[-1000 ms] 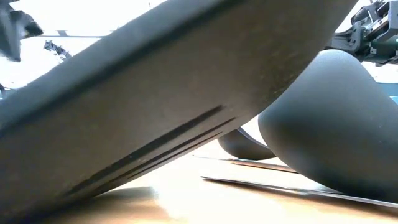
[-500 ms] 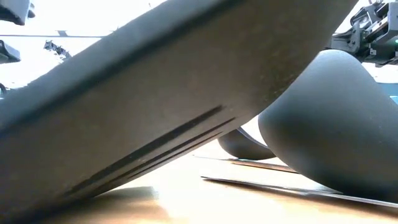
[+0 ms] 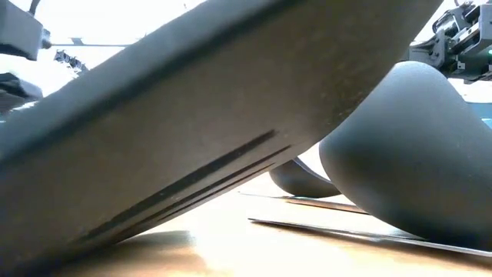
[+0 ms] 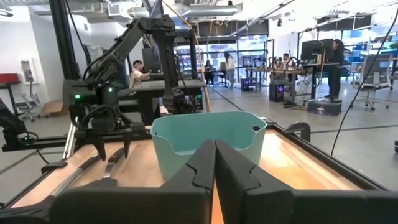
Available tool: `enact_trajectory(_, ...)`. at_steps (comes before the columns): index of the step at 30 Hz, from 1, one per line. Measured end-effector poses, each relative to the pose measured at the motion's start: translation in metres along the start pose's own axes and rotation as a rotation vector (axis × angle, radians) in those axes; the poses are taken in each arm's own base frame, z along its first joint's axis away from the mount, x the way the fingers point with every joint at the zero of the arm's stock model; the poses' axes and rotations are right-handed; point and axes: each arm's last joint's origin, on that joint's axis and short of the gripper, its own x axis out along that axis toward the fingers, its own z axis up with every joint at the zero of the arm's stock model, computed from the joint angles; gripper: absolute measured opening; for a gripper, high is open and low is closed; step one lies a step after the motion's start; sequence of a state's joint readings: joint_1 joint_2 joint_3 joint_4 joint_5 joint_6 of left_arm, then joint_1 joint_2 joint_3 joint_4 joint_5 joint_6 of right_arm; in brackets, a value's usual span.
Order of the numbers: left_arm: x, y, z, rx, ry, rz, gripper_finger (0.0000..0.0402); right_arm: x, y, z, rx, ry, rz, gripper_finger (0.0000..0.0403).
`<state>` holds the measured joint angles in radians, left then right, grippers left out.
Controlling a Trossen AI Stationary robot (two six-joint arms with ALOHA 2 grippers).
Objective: Pick & Place Kitchen Items
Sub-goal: Put the gray spatula into the green bin
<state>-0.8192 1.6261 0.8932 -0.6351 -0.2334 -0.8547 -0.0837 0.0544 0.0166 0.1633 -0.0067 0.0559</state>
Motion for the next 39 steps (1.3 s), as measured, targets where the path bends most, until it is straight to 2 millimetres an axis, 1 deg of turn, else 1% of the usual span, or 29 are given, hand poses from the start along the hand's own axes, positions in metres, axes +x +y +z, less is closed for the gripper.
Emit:
enact_trajectory(6,0.002,0.004,0.004,0.010,0.004,-0.010,0.0290,0.000,0.000,0.000,0.000,0.004,0.000,0.0018)
enact_trajectory(10,0.007,0.007,0.000,0.005,0.018,-0.001,0.0285,0.000,0.000,-0.001,0.001,0.005,0.000,0.0018)
enact_trajectory(13,0.011,0.010,-0.004,-0.003,0.026,0.009,0.0271,0.000,0.000,-0.001,0.001,0.007,-0.001,0.0018)
enact_trajectory(17,0.013,0.012,-0.007,0.006,0.033,0.009,0.0234,0.000,0.000,-0.001,0.003,0.008,-0.001,0.0018)
enact_trajectory(20,0.013,0.009,-0.006,0.049,0.037,-0.026,0.0191,0.000,0.000,-0.001,0.003,0.008,0.000,0.0018)
enact_trajectory(24,0.009,0.005,-0.002,0.090,0.047,-0.060,0.0119,0.000,0.000,-0.001,0.003,0.008,-0.001,0.0018)
enact_trajectory(25,0.007,0.004,-0.001,0.105,0.045,-0.069,0.0115,0.000,0.000,-0.001,0.003,0.008,-0.001,0.0018)
enact_trajectory(29,0.000,0.001,0.005,0.132,0.035,-0.067,0.0115,0.000,0.000,-0.001,0.003,0.008,-0.001,0.0018)
enact_trajectory(33,-0.013,-0.001,0.012,0.162,0.049,-0.011,0.0115,0.000,0.000,-0.001,0.003,0.008,-0.001,0.0018)
enact_trajectory(37,-0.038,-0.005,0.023,0.210,0.036,0.038,0.0115,0.000,0.000,-0.001,0.002,0.008,0.000,0.0018)
enact_trajectory(39,-0.057,-0.007,0.029,0.245,0.007,0.063,0.0115,0.000,0.000,-0.001,0.002,0.009,-0.001,0.0018)
